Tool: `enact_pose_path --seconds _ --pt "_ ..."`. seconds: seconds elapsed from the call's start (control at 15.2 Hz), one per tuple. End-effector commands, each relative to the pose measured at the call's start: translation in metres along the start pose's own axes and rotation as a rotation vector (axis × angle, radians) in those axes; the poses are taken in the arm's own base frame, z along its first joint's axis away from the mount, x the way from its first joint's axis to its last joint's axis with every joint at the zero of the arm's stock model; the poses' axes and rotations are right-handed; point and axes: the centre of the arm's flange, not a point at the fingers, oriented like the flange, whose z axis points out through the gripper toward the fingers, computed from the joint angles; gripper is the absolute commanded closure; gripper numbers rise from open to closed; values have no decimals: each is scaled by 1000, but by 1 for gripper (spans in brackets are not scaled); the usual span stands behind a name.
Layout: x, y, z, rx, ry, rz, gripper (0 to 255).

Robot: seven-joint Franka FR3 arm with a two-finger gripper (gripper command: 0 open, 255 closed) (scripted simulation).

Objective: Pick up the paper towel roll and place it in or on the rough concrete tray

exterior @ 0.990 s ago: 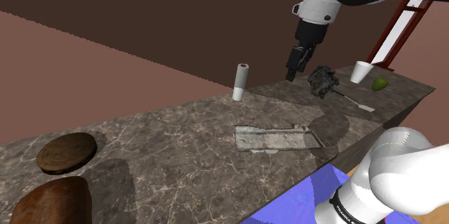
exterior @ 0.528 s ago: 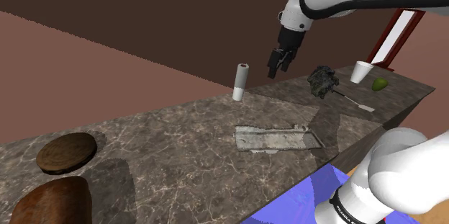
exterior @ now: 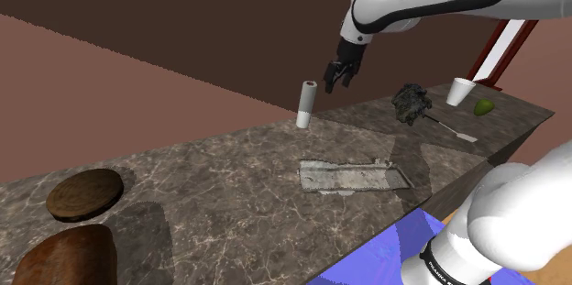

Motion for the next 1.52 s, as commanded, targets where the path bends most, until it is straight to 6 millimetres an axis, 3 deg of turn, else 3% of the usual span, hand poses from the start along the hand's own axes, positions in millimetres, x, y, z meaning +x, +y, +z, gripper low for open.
enact_pose_path --seconds 0.0,0.79,1.45 --pt "20 10 14 -1 15 19 0" --pt "130 89 71 -4 100 128 0" --pt "138 93 113 -4 103 133 0"
